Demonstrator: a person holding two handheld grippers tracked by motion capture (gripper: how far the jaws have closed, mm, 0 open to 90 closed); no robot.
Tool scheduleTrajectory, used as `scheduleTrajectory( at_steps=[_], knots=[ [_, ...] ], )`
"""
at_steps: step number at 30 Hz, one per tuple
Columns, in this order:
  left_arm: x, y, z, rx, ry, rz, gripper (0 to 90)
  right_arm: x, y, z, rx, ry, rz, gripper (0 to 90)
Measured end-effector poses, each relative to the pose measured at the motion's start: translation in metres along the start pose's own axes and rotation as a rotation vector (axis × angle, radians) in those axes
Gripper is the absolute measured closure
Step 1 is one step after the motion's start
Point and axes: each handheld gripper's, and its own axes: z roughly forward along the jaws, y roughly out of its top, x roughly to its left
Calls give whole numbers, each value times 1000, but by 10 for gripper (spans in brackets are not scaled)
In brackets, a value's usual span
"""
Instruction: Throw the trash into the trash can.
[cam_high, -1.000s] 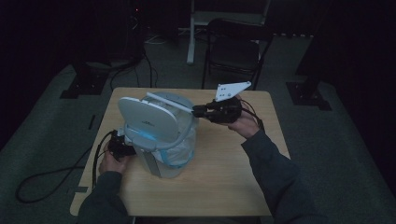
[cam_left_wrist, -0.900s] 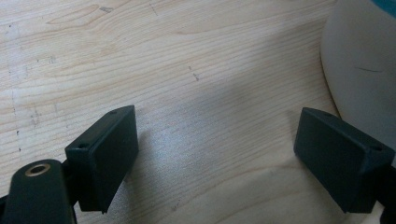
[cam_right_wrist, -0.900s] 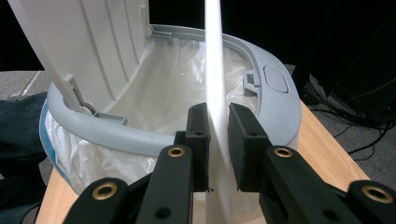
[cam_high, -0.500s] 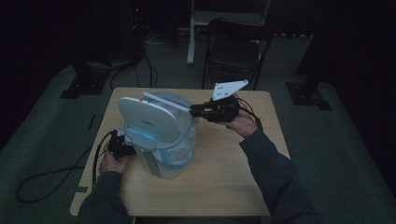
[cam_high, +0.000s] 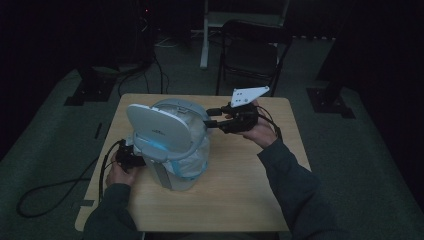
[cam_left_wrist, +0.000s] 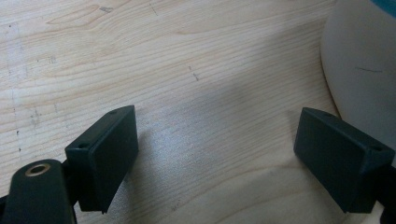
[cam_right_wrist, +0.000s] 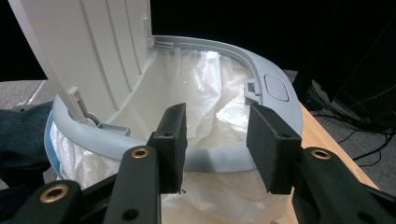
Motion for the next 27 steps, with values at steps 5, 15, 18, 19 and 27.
scheduleTrajectory(
  at_steps=[5, 15, 18, 19, 27],
  knots=[
    [0, 0, 0, 0, -1, 0, 144, 1, 0, 1, 2, 0, 2, 573],
    [0, 0, 0, 0, 0, 0, 144, 6, 1, 1, 0, -1, -6, 510],
    [0, 0, 0, -1, 0, -1, 144, 6, 0, 0, -1, -3, 0, 463],
    [0, 0, 0, 0, 0, 0, 144, 6, 0, 0, -1, -3, 0, 463],
    [0, 0, 0, 0, 0, -1, 144, 8, -1, -1, -9, 1, 7, 385]
  ],
)
